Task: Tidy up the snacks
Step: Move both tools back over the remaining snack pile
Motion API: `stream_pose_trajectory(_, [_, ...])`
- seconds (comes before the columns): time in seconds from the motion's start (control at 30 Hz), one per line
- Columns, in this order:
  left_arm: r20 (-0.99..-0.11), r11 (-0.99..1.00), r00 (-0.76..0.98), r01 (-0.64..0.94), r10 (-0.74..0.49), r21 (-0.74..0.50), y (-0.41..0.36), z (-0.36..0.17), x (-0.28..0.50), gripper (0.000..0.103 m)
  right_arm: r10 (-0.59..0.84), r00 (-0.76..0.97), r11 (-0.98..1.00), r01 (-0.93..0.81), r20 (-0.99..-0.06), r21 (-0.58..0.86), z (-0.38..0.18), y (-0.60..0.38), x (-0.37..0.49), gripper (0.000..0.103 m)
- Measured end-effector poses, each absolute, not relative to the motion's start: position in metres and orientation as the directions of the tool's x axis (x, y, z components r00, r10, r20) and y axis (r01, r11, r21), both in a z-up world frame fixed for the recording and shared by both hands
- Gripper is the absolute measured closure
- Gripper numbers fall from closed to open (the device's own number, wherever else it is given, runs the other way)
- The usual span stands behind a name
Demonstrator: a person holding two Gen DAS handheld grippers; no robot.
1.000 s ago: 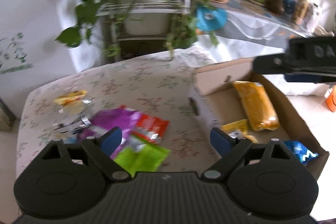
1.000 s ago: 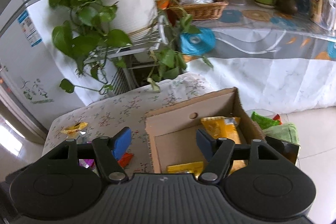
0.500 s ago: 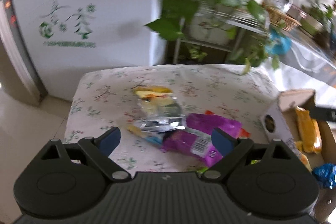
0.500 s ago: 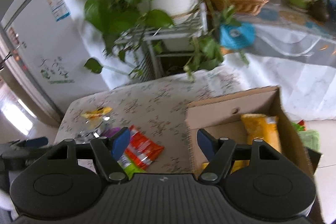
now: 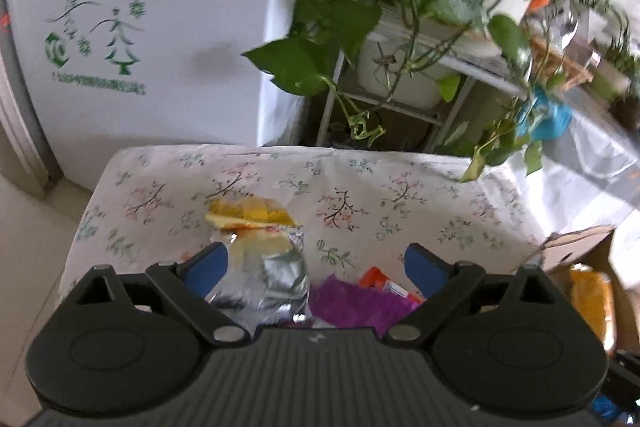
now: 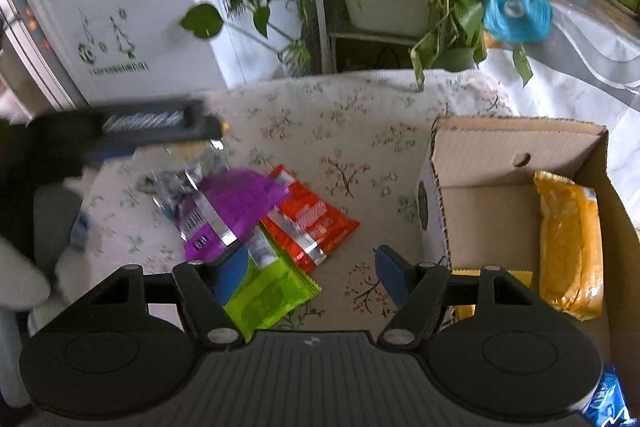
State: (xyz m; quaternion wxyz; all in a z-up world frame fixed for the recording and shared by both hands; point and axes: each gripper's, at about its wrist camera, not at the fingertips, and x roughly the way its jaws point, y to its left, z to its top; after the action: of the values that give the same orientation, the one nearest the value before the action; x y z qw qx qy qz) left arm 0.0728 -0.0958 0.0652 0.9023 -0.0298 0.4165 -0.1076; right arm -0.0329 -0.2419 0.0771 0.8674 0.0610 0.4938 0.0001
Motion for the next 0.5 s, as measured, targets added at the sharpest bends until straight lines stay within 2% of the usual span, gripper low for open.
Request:
stream_pose_trajectory(0.27, [-0.8, 0.98, 0.588, 0.198, -0.123, -0.005, -0.103, 0.032, 0.073, 0.007, 0.065, 0.471, 0.993, 0.053, -0.88, 0.101, 0.061, -0.233, -0.024, 0.033])
stream_pose_trajectory(0.5, [-0.839, 0.98, 0.532, 0.199, -0.117, -0.01, -0.064, 0.032, 0.059, 0.005, 0.05, 0.448, 0.994, 0.06, -0.893, 0.086, 0.055, -0.232, -0.021, 0.033])
